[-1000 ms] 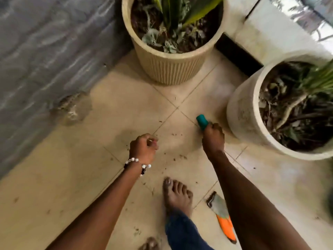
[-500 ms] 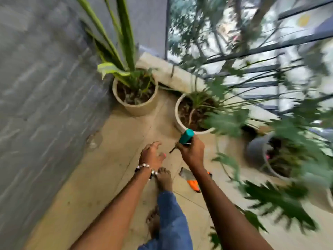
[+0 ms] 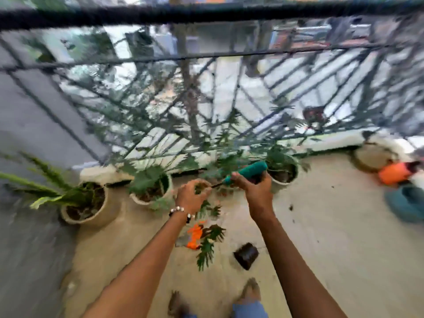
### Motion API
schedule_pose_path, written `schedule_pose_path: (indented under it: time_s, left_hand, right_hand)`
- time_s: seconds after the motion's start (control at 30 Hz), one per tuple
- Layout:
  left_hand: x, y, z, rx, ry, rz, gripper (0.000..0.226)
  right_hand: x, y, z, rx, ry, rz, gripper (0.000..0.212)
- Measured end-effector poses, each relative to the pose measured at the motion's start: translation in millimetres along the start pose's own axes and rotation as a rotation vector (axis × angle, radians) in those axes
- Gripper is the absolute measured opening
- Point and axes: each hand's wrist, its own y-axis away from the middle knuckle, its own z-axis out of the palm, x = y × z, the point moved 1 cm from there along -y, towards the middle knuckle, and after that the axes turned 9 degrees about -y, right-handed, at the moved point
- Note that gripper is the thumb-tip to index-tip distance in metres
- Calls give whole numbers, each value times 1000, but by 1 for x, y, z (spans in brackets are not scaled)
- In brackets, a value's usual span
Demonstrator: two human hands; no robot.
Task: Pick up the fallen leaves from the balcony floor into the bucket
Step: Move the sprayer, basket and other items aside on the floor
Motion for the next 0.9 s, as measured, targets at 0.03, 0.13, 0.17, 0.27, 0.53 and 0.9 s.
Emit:
schedule_pose_path:
  time_s: [0.03, 0.13, 0.17, 0.27, 0.53, 0.9]
  left_hand:
    - [37, 0, 17, -50, -15, 81, 9]
    - [127, 1, 72, -218, -29, 242, 9]
    - [152, 1, 90, -245, -7, 268, 13]
    - [249, 9, 167, -356, 136, 294, 9]
    - [455, 41, 356, -675, 448, 112, 7]
    - [635, -2, 605, -892, 613, -325, 13]
  right_hand:
    - [-23, -4, -35, 72, -68, -19, 30]
    - [-70, -16, -136, 264, -206, -69, 25]
    - [-82, -18, -167, 316, -251, -77, 21]
    - [-126, -25, -278, 461, -407, -110, 19]
    - [-207, -28, -525, 766, -726, -73, 27]
    - [-247, -116, -758, 977, -944, -62, 29]
